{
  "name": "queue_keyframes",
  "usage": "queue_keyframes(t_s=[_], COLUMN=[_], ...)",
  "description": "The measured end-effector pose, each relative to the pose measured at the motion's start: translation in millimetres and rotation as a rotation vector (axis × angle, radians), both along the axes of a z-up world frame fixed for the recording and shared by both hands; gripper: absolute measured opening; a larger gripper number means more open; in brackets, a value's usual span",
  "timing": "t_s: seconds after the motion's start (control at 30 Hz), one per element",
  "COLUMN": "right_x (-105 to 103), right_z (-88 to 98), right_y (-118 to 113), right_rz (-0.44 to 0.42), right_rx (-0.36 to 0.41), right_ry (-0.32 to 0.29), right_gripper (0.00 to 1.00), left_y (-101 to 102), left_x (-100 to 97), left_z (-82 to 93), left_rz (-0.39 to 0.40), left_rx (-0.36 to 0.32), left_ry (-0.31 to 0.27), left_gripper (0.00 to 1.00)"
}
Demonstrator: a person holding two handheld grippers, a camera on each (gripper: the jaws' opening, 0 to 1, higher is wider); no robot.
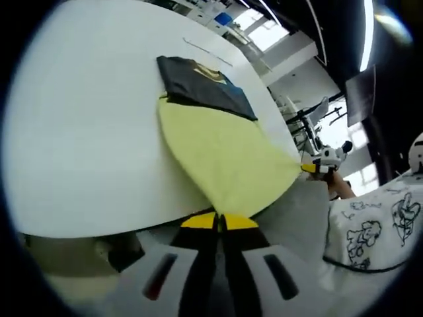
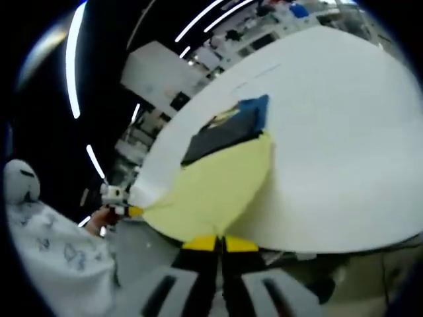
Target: Fold the garment on the visible template until the final outline fits inside the template.
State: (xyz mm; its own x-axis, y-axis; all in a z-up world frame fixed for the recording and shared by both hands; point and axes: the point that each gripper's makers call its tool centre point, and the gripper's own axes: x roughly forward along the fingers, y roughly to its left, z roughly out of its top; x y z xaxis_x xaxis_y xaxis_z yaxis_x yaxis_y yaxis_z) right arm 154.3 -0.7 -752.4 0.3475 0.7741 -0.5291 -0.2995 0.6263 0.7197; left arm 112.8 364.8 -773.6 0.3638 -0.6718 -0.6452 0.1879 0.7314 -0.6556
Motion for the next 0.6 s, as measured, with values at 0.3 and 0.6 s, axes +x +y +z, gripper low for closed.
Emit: queue_keyframes(t_s=[0.3, 0.6], right_x=[-1, 34], right_z=[32.1, 59.0], right_y=[8, 15], right_rz=[0.016, -0.015], right_rx=[0.024, 0.091], right_ry=[-0.018, -0.085], right_gripper=[0.00, 0.00], left_y=[-2, -3], left_x=[2.9, 49.0], left_z=[40.8, 78.0], left_rz=[0.023, 0.068], left_rx=[-0.047, -0.119], left_ry=[-0.066, -0.173], left_gripper=[0.00, 0.00])
